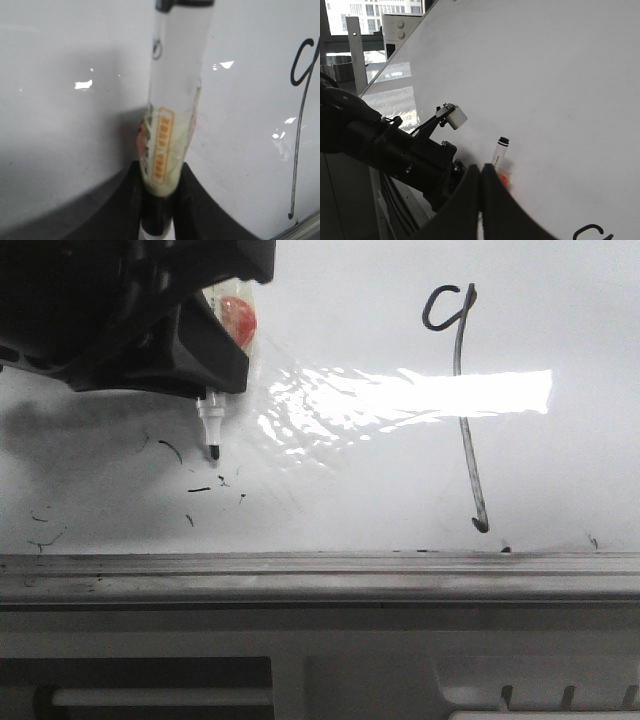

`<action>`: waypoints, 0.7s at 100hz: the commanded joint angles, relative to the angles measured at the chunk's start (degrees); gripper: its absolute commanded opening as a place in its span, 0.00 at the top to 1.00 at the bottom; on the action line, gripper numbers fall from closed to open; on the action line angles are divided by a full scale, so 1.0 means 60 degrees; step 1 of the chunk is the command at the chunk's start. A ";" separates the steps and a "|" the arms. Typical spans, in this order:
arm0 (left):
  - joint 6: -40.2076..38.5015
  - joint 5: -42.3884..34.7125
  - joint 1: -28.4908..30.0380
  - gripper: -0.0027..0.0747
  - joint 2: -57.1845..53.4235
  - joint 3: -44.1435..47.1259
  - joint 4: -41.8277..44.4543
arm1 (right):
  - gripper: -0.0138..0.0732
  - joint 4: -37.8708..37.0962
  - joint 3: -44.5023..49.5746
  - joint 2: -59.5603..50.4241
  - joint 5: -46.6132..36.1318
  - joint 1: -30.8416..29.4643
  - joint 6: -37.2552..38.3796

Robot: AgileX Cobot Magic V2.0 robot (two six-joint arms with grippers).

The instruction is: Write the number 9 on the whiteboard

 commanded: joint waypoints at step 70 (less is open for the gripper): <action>-0.0227 -0.0848 0.0398 0.66 0.0845 -0.0299 -0.0212 | 0.93 0.0016 -0.0226 -0.0010 -0.0572 -0.0057 -0.0040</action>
